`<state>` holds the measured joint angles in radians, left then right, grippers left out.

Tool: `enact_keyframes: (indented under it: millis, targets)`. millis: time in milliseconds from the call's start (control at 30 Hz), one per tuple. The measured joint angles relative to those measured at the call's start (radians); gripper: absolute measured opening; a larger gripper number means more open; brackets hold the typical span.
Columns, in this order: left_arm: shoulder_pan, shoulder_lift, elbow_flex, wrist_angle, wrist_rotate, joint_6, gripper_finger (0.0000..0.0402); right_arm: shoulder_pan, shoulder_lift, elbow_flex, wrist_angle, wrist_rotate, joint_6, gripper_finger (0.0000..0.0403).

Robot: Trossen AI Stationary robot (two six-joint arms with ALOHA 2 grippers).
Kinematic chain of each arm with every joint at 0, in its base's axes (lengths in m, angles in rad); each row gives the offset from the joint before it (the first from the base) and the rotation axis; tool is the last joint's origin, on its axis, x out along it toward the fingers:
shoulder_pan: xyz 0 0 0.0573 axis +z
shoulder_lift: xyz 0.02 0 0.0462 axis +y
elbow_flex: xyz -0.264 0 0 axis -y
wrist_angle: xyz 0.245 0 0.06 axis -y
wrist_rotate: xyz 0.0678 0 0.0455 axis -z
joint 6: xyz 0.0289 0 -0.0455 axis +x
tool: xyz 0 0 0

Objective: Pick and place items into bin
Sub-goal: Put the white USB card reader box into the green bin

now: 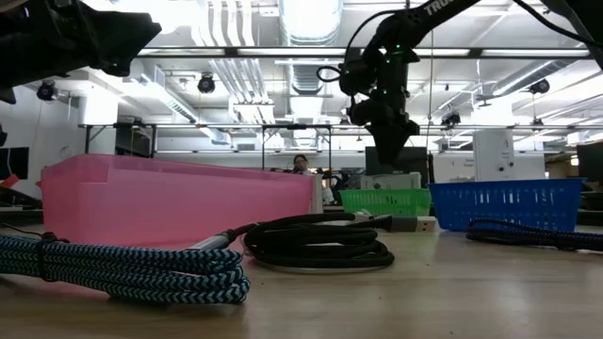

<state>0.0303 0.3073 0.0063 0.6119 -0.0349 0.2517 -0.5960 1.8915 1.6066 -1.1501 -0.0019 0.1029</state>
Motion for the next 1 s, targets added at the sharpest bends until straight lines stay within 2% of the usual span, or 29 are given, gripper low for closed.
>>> enact_keyframes:
  millis: [367,467,600,1000]
  targets:
    - [0.000,0.000,0.000,0.000,0.000,0.000,0.0145,0.097,0.000,0.010,0.005,-0.003,0.008,0.0130]
    - [0.000,0.000,0.000,0.000,0.000,0.000,0.0145,0.118,0.000,0.010,0.021,0.001,0.076,0.0127]
    - [0.000,0.000,0.000,0.000,0.000,0.000,0.0145,0.141,0.000,0.010,0.080,0.001,0.154,0.0125]
    - [0.000,0.000,0.000,0.000,0.000,0.000,0.0145,0.215,0.000,0.010,0.321,0.006,0.160,0.0125]
